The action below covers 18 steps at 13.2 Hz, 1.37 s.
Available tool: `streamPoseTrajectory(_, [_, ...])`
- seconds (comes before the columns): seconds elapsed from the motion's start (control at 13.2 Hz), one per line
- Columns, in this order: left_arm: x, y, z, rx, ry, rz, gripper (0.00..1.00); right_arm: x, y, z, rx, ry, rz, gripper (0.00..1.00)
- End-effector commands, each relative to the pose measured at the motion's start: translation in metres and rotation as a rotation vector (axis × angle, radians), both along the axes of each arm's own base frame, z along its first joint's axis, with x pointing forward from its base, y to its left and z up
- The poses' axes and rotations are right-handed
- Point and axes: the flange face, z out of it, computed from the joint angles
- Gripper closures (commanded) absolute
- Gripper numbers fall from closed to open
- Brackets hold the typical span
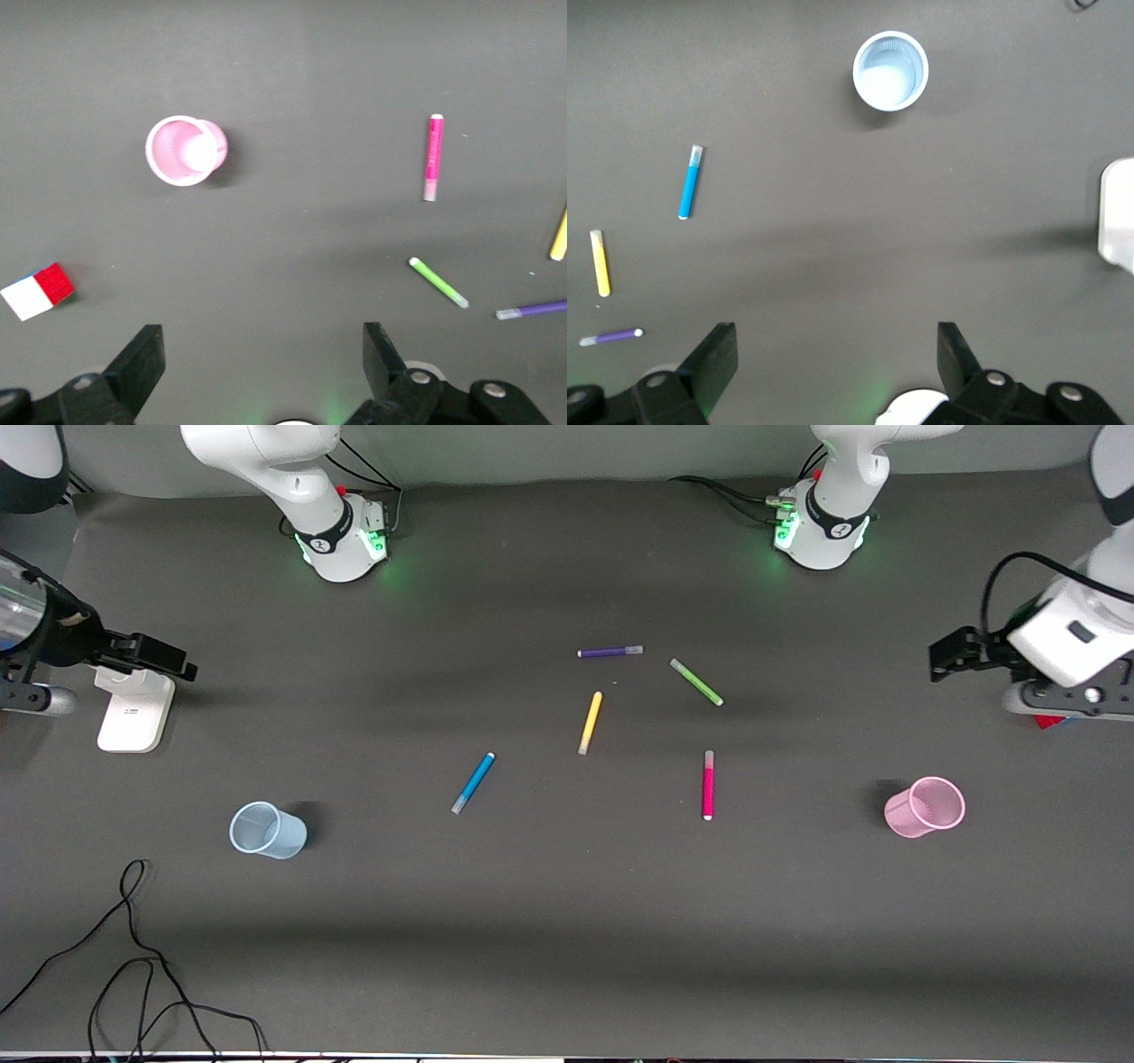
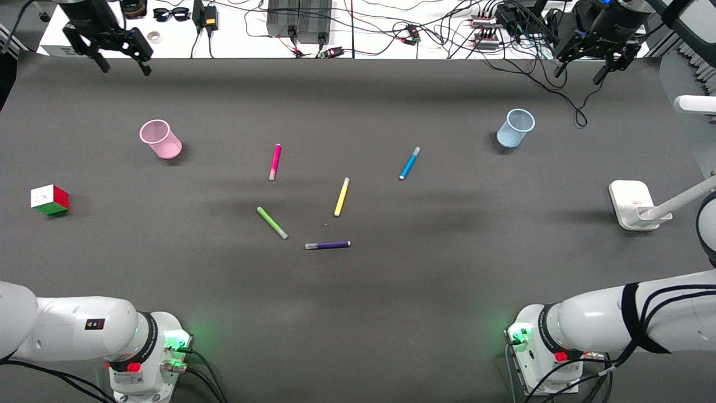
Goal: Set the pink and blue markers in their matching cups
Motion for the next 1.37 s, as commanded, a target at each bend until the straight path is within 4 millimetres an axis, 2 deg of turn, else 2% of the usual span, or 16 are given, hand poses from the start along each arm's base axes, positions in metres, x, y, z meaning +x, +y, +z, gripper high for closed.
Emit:
streamPoseTrajectory(0.0, [-0.002,-0.049,0.001,-0.074,0.003,-0.076,0.01,0.008,0.051,0.003,-0.022,0.035,-0.075,0.0])
streamPoseTrajectory(0.15, [-0.007,-0.089,-0.003,-0.078,-0.001,-0.121,0.01,0.008,0.086,-0.007,-0.044,0.061,-0.121,0.0])
streamPoseTrajectory(0.23, [-0.009,-0.111,-0.01,-0.07,-0.003,-0.123,0.01,0.011,0.095,-0.017,-0.056,0.08,-0.138,0.0])
streamPoseTrajectory(0.3, [-0.01,-0.131,-0.018,-0.06,0.001,-0.108,0.01,0.015,0.107,-0.032,-0.06,0.11,-0.158,0.0])
streamPoseTrajectory(0.38, [-0.011,-0.148,-0.025,-0.043,-0.009,-0.105,0.01,0.019,0.129,-0.049,-0.06,0.138,-0.174,0.0])
streamPoseTrajectory(0.46, [-0.011,-0.16,-0.033,-0.035,-0.003,-0.11,0.01,0.024,0.137,-0.06,-0.069,0.142,-0.206,0.0])
streamPoseTrajectory(0.61, [-0.009,-0.165,-0.043,-0.028,0.008,-0.102,0.01,0.029,0.147,-0.09,-0.064,0.189,-0.242,0.0])
streamPoseTrajectory(0.68, [-0.008,-0.166,-0.047,-0.029,0.01,-0.103,0.01,0.03,0.154,-0.111,-0.067,0.221,-0.243,0.0])
streamPoseTrajectory(0.76, [-0.005,-0.168,-0.058,-0.028,0.018,-0.102,0.01,0.034,0.152,-0.134,-0.081,0.243,-0.262,0.0])
streamPoseTrajectory(0.99, [-0.011,-0.182,-0.112,-0.015,-0.008,-0.119,0.01,0.035,0.149,-0.199,-0.092,0.249,-0.289,0.0])
streamPoseTrajectory(1.14, [-0.012,-0.199,-0.164,-0.006,-0.043,-0.104,0.01,0.034,0.172,-0.236,-0.096,0.275,-0.273,0.0])
streamPoseTrajectory(1.29, [-0.009,-0.213,-0.217,0.028,-0.036,-0.084,0.01,0.038,0.18,-0.261,-0.068,0.287,-0.304,0.0])
